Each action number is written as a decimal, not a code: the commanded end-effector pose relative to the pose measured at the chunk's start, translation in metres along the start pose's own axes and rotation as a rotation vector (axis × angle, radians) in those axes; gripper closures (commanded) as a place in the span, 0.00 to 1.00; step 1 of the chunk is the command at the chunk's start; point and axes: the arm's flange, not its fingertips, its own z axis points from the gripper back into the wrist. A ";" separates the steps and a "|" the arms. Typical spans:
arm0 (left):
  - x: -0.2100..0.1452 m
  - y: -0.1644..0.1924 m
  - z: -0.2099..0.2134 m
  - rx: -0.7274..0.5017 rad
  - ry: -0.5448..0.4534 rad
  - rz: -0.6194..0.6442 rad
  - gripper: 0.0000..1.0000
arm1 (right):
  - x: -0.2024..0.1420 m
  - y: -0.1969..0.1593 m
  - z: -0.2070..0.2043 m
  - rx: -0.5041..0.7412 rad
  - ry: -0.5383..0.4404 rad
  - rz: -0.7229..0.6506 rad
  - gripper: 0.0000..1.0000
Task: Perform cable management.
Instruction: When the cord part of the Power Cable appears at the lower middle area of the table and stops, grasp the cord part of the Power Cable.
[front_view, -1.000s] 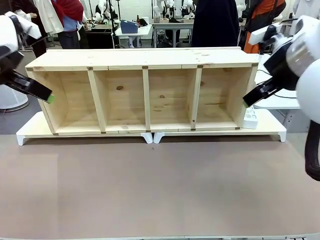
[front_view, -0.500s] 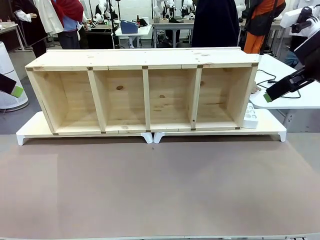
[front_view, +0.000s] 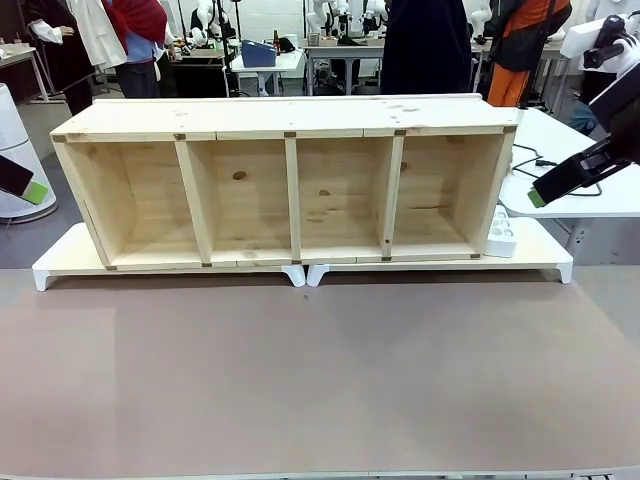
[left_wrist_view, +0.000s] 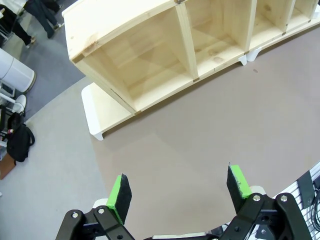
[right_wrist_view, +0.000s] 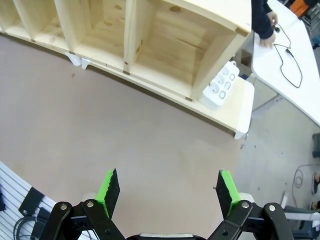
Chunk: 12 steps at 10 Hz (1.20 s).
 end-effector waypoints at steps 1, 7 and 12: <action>-0.103 -0.014 -0.059 -0.015 -0.025 -0.024 0.00 | -0.108 0.027 -0.058 0.018 -0.002 -0.003 0.00; 0.000 0.000 0.000 0.000 0.000 0.000 0.00 | 0.000 0.000 0.000 0.000 0.000 0.000 0.00; 0.000 0.000 0.000 0.000 0.000 0.000 0.00 | 0.000 0.000 0.000 0.000 0.000 0.000 0.00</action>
